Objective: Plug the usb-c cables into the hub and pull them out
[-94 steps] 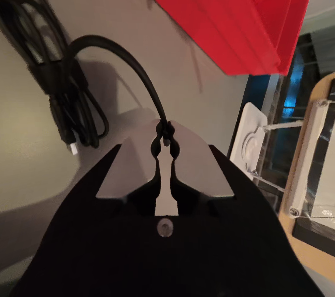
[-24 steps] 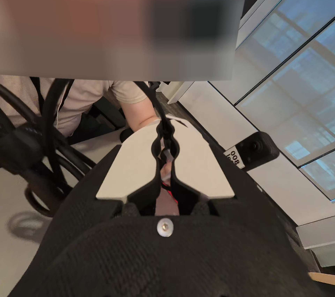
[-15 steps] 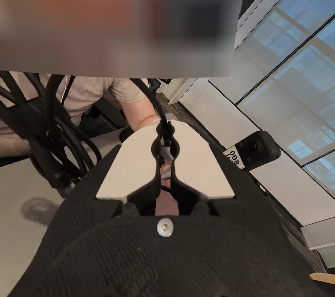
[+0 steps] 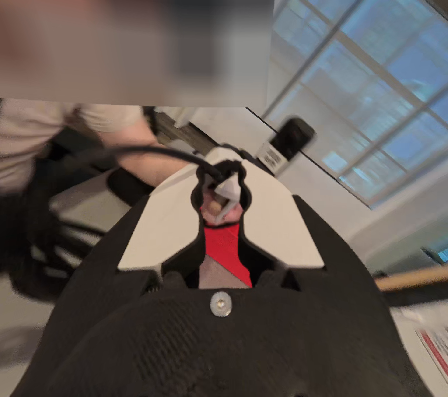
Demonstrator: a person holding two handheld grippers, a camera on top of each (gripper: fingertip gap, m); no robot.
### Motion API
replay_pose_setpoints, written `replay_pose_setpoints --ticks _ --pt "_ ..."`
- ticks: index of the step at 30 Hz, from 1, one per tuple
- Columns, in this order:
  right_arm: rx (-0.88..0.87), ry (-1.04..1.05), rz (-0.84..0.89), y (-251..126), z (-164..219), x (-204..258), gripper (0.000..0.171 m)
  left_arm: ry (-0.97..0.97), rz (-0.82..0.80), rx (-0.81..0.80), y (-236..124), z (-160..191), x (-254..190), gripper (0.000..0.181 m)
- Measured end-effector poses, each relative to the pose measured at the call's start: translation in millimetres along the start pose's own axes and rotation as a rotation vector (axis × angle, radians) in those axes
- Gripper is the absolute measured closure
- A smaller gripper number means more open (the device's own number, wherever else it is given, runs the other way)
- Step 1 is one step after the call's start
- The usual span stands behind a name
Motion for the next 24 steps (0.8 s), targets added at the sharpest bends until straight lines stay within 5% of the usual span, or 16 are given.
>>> replay_pose_setpoints --ticks 4,9,24 --pt "0.213 0.195 0.178 6 29 -31 0.129 0.247 -0.283 0.137 -29 -20 11 0.169" --pt "0.136 0.211 0.182 30 28 -33 0.141 0.389 -0.423 0.207 -36 -33 9 0.168" --pt "0.008 0.102 0.222 30 17 -35 0.148 0.4 -0.452 0.234 -39 -36 9 0.168"
Point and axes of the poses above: each gripper's, where its closed fingertips meet, y out along the fingers, z out of its underside, x = y × z across the jaws, the point moved 1 cm from there along -y, back along the fingers, and after that the axes turned 2 degrees about -x, right-handed, at the moved point
